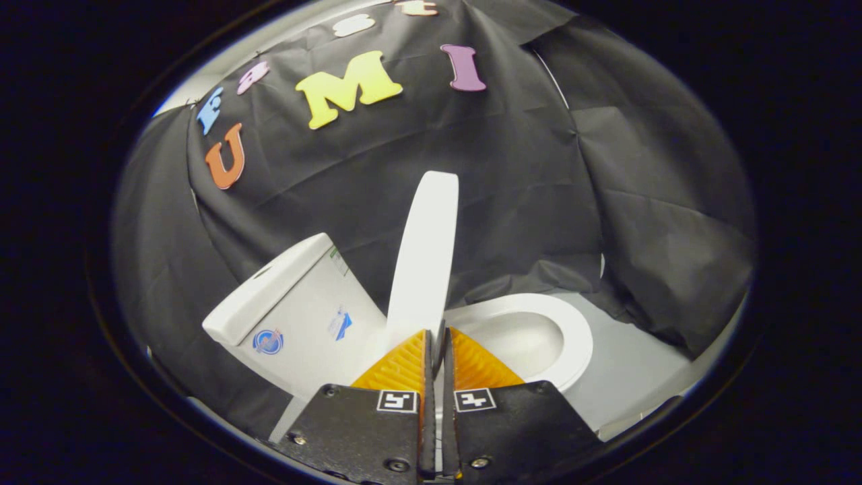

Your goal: Open the toilet lid.

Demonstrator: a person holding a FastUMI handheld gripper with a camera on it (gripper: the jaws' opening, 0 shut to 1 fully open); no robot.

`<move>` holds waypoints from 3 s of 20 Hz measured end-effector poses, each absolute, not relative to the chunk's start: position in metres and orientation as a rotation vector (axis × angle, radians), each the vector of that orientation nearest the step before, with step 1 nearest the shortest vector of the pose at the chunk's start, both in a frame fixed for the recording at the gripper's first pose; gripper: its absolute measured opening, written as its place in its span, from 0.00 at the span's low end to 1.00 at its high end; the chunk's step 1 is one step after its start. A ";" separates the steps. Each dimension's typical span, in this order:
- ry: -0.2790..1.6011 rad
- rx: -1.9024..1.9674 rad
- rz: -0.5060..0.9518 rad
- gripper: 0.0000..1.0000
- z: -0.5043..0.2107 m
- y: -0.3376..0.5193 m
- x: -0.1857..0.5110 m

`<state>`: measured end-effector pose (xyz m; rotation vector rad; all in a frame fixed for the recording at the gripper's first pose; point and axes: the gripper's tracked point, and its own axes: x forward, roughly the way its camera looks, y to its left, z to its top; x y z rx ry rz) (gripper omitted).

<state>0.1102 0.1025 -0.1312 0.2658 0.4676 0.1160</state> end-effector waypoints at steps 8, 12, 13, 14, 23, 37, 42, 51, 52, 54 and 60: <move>0.449 0.174 0.104 0.08 -0.122 0.124 0.109; 0.437 0.121 0.107 0.09 -0.117 0.138 0.108; 0.435 0.111 0.106 0.09 -0.116 0.142 0.108; 0.432 0.098 0.103 0.09 -0.116 0.144 0.107; 0.419 0.057 0.090 0.10 -0.112 0.165 0.105; 0.393 -0.050 0.087 0.11 -0.108 0.202 0.102; 0.388 -0.111 0.075 0.11 -0.108 0.214 0.103; 0.369 -0.195 0.109 0.11 -0.109 0.250 0.102; 0.364 -0.211 0.111 0.11 -0.109 0.254 0.101; 0.355 -0.241 0.118 0.11 -0.111 0.262 0.102; 0.353 -0.277 0.151 0.11 -0.117 0.285 0.103</move>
